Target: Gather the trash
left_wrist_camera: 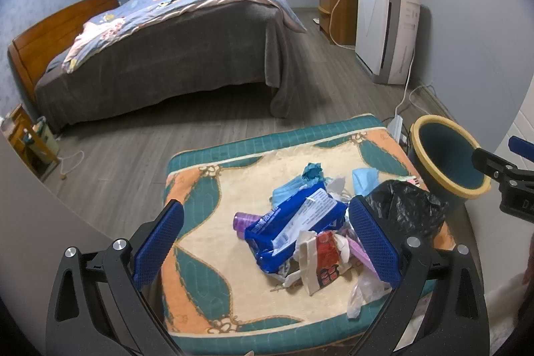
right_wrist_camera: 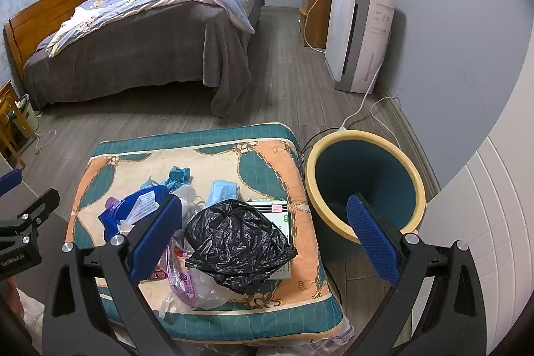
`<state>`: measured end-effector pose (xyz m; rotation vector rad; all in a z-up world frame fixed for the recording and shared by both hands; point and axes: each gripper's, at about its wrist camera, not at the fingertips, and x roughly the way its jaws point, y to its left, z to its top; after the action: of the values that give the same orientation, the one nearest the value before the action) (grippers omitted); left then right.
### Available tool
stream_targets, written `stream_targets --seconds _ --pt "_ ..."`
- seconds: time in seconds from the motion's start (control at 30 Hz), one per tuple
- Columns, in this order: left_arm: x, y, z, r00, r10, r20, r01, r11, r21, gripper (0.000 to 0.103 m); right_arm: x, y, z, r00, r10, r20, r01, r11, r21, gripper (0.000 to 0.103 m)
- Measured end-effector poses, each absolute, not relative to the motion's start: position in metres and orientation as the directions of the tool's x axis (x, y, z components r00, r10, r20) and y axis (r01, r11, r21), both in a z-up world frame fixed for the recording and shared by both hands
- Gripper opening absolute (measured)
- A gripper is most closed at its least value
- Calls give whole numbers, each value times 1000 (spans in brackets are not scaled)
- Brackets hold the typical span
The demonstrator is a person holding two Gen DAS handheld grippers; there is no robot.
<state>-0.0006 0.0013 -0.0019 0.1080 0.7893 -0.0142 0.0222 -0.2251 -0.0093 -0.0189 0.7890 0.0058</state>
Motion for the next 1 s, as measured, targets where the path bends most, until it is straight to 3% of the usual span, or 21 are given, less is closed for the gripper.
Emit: stream_targets --seconds 1.0 --pt "-1 0 -4 704 33 -709 55 993 101 98 21 -224 -14 700 -3 -714 -14 1000 -17 97"
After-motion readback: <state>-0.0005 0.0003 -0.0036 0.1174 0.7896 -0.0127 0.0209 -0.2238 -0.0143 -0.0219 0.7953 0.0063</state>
